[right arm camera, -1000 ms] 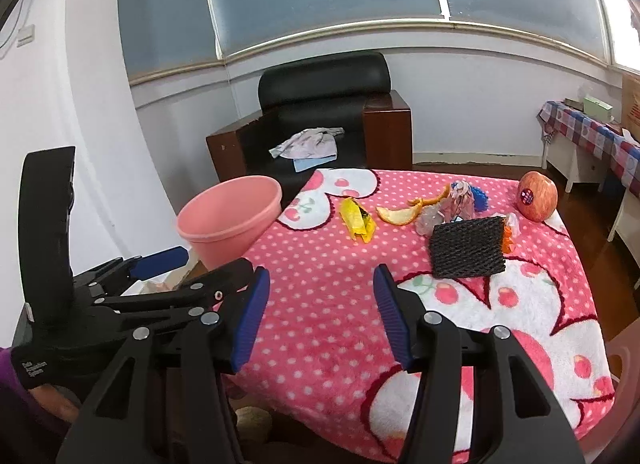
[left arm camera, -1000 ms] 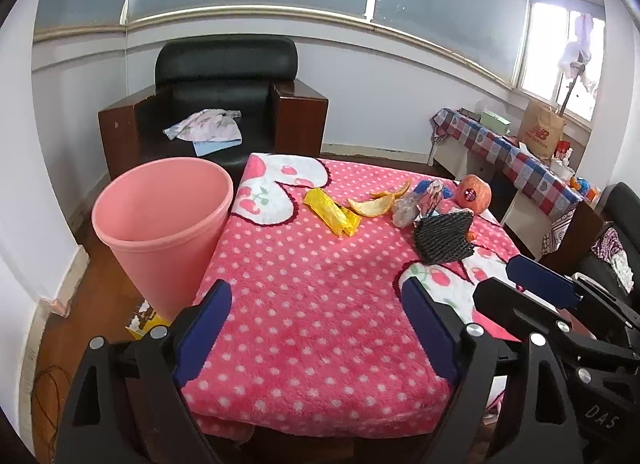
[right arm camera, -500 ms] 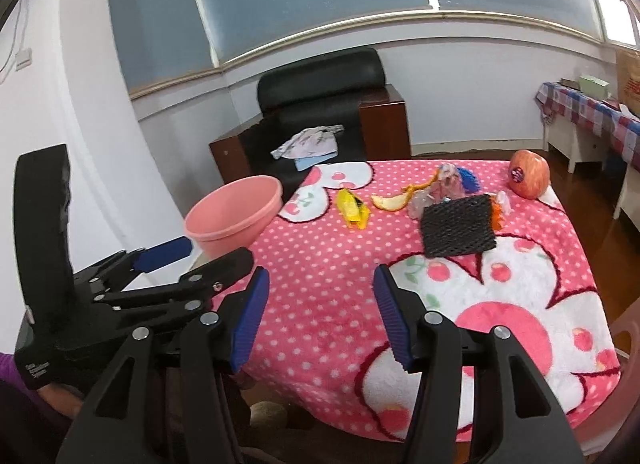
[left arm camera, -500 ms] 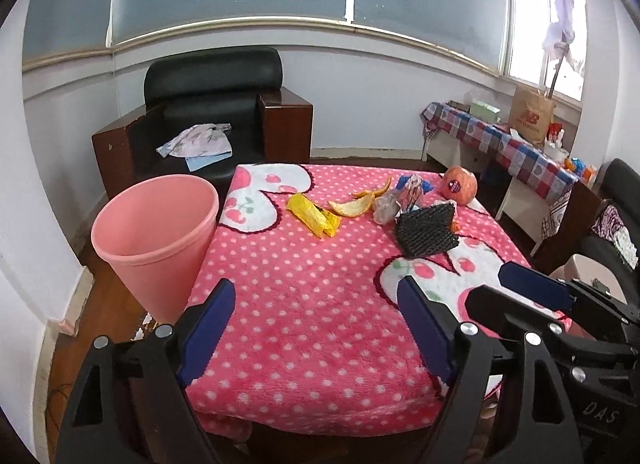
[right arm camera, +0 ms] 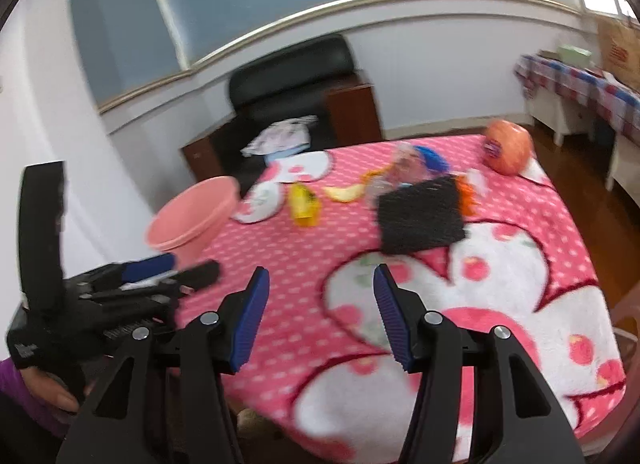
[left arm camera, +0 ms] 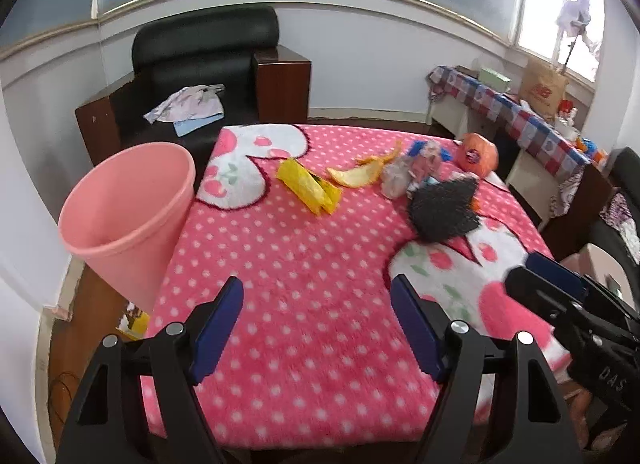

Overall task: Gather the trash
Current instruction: 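Move both grippers back over the table toward the remaining trash, then grasp the yellow wrapper with the left gripper while the right grasps the black foam net, then carry the wrapper and black net over the pink bucket and release both, then move both grippers back toward the orange peels and wrappers on the table, then grasp the pink-and-white wrapper with the left gripper while the right grasps the orange wrapper, then carry both wrappers over the pink bucket and open both grippers to drop them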

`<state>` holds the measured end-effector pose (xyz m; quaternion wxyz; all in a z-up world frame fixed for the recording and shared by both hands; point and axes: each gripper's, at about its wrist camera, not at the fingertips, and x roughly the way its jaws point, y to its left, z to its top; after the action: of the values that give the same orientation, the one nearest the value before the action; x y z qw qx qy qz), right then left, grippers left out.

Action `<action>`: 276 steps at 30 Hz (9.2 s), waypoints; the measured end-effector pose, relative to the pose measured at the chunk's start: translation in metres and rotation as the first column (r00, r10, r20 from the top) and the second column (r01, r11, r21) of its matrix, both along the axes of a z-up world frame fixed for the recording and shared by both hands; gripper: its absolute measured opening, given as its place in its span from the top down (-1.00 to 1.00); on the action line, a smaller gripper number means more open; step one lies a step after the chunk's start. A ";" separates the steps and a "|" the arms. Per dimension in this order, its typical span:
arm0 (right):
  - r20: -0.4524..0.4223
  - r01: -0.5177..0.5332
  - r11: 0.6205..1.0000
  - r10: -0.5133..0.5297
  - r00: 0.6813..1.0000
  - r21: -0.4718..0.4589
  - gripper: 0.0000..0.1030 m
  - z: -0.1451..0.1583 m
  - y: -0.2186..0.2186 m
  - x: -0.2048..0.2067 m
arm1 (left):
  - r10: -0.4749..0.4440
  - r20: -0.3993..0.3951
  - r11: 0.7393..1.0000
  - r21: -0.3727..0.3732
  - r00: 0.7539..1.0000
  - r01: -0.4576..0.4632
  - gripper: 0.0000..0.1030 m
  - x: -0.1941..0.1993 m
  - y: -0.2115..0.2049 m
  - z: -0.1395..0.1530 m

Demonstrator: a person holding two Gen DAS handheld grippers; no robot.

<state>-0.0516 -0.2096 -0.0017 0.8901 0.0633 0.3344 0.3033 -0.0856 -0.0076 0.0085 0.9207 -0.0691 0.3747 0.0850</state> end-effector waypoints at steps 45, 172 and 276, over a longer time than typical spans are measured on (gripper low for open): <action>-0.316 0.110 0.994 -0.109 0.942 -0.013 0.42 -0.074 -0.019 0.161 | -0.025 -0.036 0.994 -0.105 0.999 0.022 0.91 0.115 0.026 -0.030; -0.156 0.265 0.964 -0.265 0.951 -0.021 0.04 -0.039 -0.035 0.140 | -0.152 0.010 0.988 -0.025 0.988 0.152 -0.05 0.084 0.019 -0.021; -0.089 -0.131 0.991 0.133 0.987 0.027 0.42 0.009 0.112 0.074 | -0.030 0.151 0.991 -0.128 0.988 0.049 0.64 0.034 0.086 0.007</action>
<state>0.0221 -0.0972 0.0071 0.8513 0.0641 0.3745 0.3618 -0.0518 0.0788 0.0154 0.9410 -0.1284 0.3109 0.0363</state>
